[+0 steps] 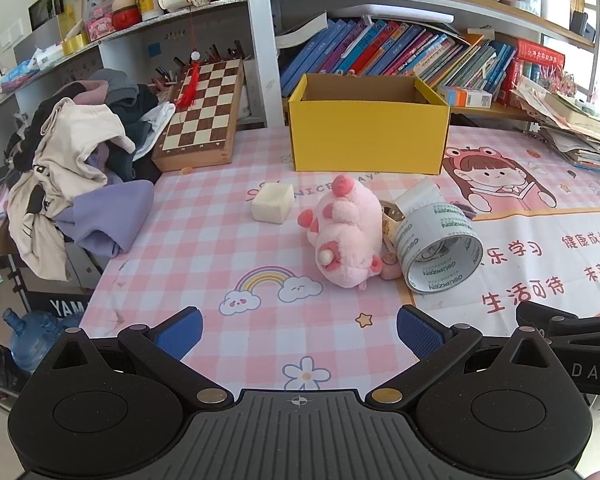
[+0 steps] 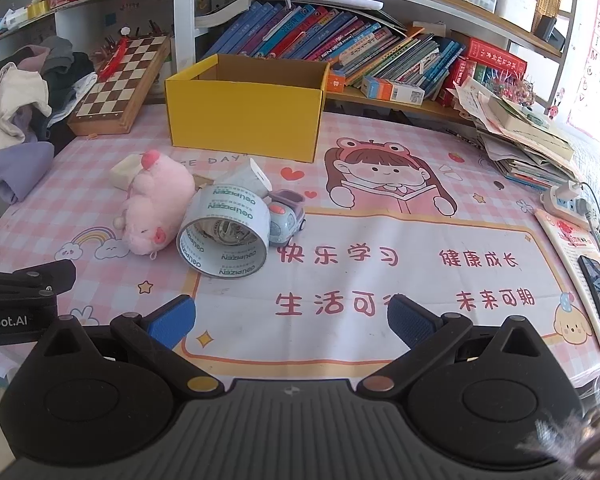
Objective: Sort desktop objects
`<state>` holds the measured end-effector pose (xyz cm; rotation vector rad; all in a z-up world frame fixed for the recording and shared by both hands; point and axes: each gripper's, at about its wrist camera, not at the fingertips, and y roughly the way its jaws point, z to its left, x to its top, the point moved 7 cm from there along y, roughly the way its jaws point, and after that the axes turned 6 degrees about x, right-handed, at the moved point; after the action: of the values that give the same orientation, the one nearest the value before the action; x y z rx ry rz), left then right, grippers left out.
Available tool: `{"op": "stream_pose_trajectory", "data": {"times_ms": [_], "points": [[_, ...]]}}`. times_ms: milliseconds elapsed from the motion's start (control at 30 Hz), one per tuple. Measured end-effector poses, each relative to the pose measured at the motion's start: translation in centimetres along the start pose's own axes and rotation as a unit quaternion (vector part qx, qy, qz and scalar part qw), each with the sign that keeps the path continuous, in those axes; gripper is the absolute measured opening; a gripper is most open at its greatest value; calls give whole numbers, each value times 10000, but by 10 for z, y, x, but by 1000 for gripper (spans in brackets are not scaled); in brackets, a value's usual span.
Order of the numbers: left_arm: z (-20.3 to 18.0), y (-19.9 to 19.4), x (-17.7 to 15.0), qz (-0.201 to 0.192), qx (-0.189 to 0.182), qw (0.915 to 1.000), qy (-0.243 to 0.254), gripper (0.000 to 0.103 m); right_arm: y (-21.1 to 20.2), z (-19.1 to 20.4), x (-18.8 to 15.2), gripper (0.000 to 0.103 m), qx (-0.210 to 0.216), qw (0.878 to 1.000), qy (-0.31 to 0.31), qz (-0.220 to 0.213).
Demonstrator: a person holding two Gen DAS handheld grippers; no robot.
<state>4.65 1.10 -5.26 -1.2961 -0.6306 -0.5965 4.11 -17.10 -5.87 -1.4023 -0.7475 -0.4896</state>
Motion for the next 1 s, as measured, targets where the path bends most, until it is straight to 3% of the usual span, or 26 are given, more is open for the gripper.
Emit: {"op": "stream_pose_trajectory", "data": {"times_ms": [1000], "points": [[4, 5, -2, 163, -133, 9997, -132, 103, 7, 1, 3, 103, 6, 9999, 5, 145]]}}
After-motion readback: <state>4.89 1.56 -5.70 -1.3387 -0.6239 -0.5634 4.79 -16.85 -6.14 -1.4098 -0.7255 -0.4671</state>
